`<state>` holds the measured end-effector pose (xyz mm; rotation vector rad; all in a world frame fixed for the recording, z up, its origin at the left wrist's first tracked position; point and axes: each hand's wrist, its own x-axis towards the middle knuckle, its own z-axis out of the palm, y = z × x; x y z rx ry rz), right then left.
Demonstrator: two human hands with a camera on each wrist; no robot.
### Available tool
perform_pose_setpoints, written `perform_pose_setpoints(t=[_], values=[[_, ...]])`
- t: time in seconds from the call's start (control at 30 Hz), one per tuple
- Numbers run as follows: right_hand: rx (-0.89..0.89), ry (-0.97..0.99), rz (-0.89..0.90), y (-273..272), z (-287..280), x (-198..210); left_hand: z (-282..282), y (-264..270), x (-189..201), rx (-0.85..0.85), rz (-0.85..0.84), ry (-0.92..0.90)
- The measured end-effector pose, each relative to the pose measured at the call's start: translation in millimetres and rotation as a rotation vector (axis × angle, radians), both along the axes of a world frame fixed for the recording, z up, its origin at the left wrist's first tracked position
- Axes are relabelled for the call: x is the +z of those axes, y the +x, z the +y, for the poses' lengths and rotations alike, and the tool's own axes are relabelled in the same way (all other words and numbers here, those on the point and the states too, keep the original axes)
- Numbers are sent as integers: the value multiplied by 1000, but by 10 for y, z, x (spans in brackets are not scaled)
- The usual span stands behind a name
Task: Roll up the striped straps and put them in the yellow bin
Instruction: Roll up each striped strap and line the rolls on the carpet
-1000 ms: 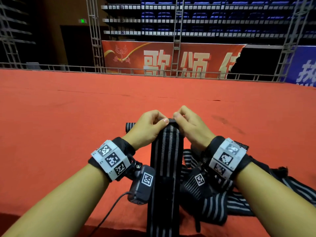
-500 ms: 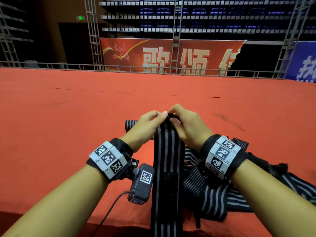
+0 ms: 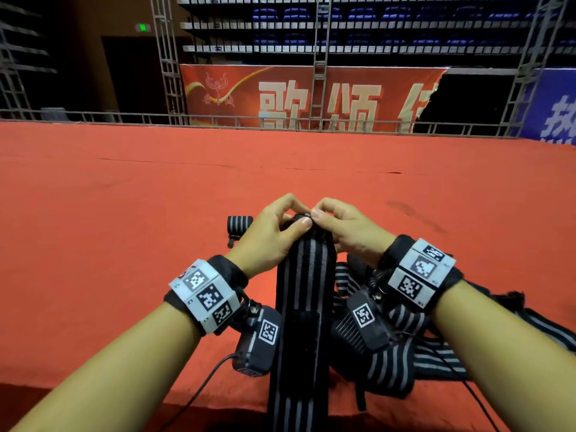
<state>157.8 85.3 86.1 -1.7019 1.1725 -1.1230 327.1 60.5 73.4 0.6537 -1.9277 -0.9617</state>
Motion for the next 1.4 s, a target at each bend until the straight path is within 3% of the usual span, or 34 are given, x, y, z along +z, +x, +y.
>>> perform_pose_setpoints(t=[0.1, 0.23, 0.37, 0.43, 0.53, 0.6, 0.67, 0.77, 0.9, 1.03, 1.1, 1.27, 1.4], values=[[-6, -160, -38, 0, -38, -55, -3, 11, -4, 7, 16, 68], [-29, -323, 97, 2, -38, -102, -39, 38, 17, -6, 21, 331], [-76, -429, 201, 1, -13, -101, -48, 60, 53, -9, 78, 236], [-99, -379, 185, -1, -9, -81, -60, 74, 66, -5, 81, 165], [-73, -113, 65, -35, -13, -50, -94, 69, 36, 24, 29, 40], [-45, -76, 41, -56, -17, -47, -83, 49, -14, 61, 18, 26], [-78, -196, 73, -74, -31, -65, -76, 17, -61, 63, 48, 133], [-195, -432, 284, -97, -8, -100, -53, -14, -59, 26, 45, 293], [-252, -606, 407, -80, 53, -128, -35, 11, -5, -4, 57, 244], [-137, -281, 99, -67, 27, -98, -47, 28, -14, 43, 2, 36], [-95, -175, 30, -81, 8, -101, -46, 34, -23, 56, -16, 21], [-142, -349, 188, -94, 40, -194, 28, 46, 95, -42, 16, 317], [-135, -356, 185, -87, 74, -171, 18, 66, 108, -13, 9, 228]])
